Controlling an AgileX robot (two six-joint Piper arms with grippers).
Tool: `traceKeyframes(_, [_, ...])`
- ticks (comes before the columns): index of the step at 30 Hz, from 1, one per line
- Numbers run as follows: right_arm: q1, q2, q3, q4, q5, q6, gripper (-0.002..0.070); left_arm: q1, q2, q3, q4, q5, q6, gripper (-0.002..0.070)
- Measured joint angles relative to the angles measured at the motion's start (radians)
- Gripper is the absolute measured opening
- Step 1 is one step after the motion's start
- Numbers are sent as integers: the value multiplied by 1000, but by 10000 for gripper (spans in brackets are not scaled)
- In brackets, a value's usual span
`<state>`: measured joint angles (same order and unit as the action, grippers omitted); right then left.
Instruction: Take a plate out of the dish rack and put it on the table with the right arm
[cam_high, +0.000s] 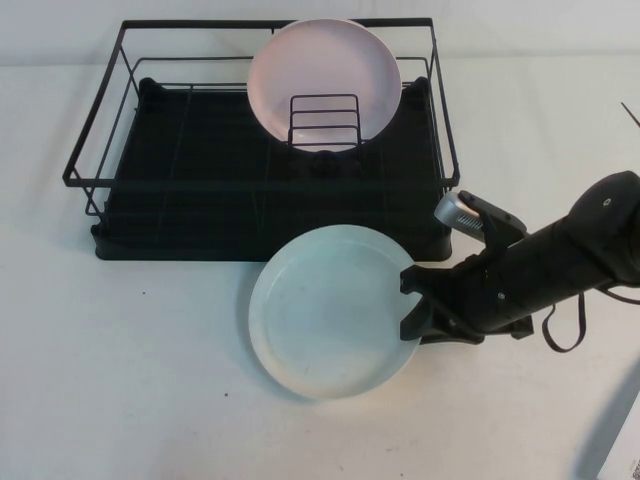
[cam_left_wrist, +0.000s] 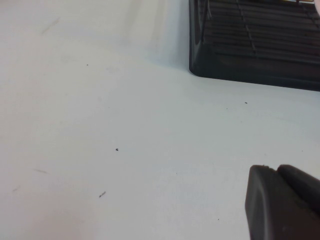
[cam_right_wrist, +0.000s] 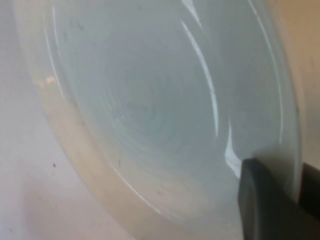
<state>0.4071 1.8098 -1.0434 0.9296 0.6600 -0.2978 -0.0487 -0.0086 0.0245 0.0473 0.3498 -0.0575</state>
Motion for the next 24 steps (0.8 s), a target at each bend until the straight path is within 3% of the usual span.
traceKeyframes(3, [2,0,-2,-11,0,0,92,0,0,0,0,0,0,-4])
traceKeyframes(8, [2,0,-2,-26,0,0,286,0,0,0,0,0,0,-4])
traceKeyframes(11, [2,0,-2,-33,-9,0,351,0,0,0,0,0,0,-4])
traceKeyframes(16, [2,-17,-2,-102,-16,10,377,0,0,0,0,0,0,-4])
traceKeyframes(20, [2,-135,-2,-310,-1,100,373,0,0,0,0,0,0,-4])
traceKeyframes(22, [2,-213,-2,-417,28,129,344,0,0,0,0,0,0,-4])
traceKeyframes(24, [2,-293,-2,-511,79,144,271,0,0,0,0,0,0,-4])
